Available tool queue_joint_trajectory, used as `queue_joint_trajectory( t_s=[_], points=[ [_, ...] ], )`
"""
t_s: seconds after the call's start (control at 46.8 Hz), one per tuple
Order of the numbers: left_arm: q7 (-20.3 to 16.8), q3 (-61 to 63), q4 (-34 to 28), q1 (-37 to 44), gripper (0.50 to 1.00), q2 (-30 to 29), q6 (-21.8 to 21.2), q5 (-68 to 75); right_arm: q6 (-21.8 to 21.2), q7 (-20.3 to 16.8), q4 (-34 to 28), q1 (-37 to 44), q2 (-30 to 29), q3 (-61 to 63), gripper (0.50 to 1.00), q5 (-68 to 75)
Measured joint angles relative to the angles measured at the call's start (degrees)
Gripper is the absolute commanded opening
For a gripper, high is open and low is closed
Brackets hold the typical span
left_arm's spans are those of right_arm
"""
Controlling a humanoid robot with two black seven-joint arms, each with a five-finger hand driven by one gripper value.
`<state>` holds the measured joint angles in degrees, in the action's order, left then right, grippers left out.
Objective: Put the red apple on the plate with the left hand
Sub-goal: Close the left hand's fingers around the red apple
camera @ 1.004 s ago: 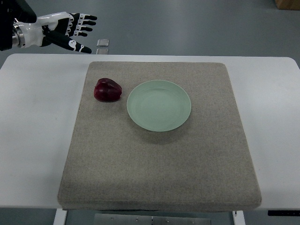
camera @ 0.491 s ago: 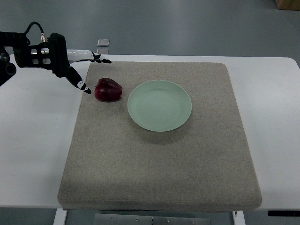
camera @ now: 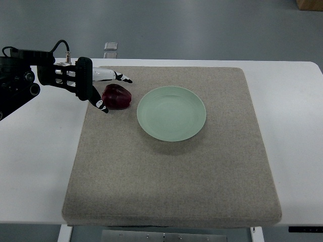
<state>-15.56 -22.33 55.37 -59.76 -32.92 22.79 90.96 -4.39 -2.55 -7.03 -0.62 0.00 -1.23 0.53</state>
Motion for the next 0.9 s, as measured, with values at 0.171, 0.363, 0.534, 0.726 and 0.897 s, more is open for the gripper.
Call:
queue_joint_trajectory(
  t_s=[0.171,0.363,0.534,0.726,0.897],
  points=[
    [-0.03,2.27,-0.08,0.54,0.986,1.39,-6.33,0.44,0.0,0.0,0.0,0.0,0.0,0.0,0.928,0.0],
    [0.01,3.9,-0.44,0.19,0.981,1.62,-7.12,0.52,0.0,0.0,0.0,0.01,0.0,0.0,0.93,0.0],
    [-0.03,3.96,-0.69,-0.01,0.919,1.38,-7.07,2.15,0.0,0.0,0.0,0.01,0.0,0.0,0.928,0.0],
    [-0.08,3.97,-0.94,0.4,0.866,1.35,-7.05,6.29,0.0,0.0,0.0,0.01,0.0,0.0,0.93,0.0],
    [-0.09,3.97,-1.06,0.43,0.763,1.28,-7.05,6.33,0.0,0.0,0.0,0.01,0.0,0.0,0.928,0.0]
  ],
)
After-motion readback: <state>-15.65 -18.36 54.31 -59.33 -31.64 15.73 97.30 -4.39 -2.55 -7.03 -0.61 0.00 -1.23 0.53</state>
